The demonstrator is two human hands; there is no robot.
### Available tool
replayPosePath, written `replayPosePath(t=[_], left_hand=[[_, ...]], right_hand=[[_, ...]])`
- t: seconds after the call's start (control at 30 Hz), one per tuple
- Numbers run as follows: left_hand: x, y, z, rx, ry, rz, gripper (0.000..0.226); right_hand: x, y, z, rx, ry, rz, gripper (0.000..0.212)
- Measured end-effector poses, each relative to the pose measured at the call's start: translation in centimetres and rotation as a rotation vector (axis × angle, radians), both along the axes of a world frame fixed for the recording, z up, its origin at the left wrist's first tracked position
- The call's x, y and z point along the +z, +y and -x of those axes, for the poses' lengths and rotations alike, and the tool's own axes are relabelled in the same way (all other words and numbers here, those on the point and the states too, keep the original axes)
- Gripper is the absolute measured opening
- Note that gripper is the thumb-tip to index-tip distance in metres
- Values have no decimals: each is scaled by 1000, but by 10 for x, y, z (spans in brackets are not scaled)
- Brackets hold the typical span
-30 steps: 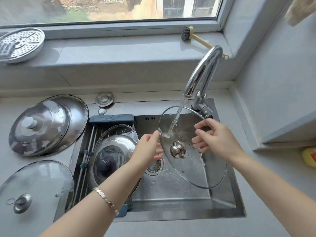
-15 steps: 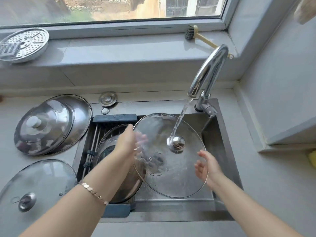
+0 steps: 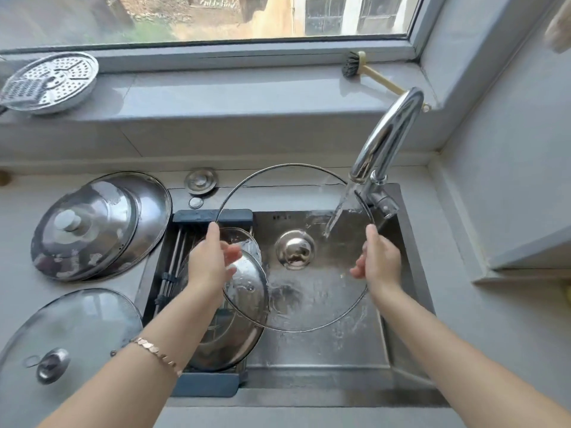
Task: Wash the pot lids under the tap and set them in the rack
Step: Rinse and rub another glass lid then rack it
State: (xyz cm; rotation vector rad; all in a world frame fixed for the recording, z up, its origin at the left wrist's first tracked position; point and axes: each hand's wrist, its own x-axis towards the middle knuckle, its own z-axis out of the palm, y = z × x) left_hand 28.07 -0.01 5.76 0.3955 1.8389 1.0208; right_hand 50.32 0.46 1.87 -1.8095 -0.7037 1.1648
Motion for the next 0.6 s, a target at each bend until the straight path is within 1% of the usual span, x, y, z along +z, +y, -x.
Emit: replayPosePath(t=[0.03, 0.1, 0.17, 0.23, 0.3, 0.37, 0.47, 0.53, 0.6], left_hand=[[-7, -1, -1, 22, -81, 81, 38], [-18, -4, -8, 25, -196, 207, 35], [-27, -6, -17, 26, -262, 249, 33], [-29, -6, -23, 12, -286, 218, 38], [-29, -2, -27, -38, -241, 156, 44], [-24, 4, -32, -100, -173, 89, 43], [-11, 12, -45, -244, 47, -15, 39], [-1, 18, -59, -321, 132, -69, 38], [6, 22, -75, -405, 171, -98, 38]], right_hand=[[13, 4, -6, 48, -72, -47, 43], [34, 13, -18, 130, -137, -77, 42], [46, 19, -28, 206, -172, -30, 36], [49, 19, -40, 255, -219, 53, 30], [40, 13, -53, 280, -216, 160, 31], [21, 4, -63, 312, -189, 315, 33], [-17, -9, -70, 334, -115, 529, 32], [-36, -16, -69, 396, -118, 622, 26], [-50, -21, -69, 465, -128, 653, 19]])
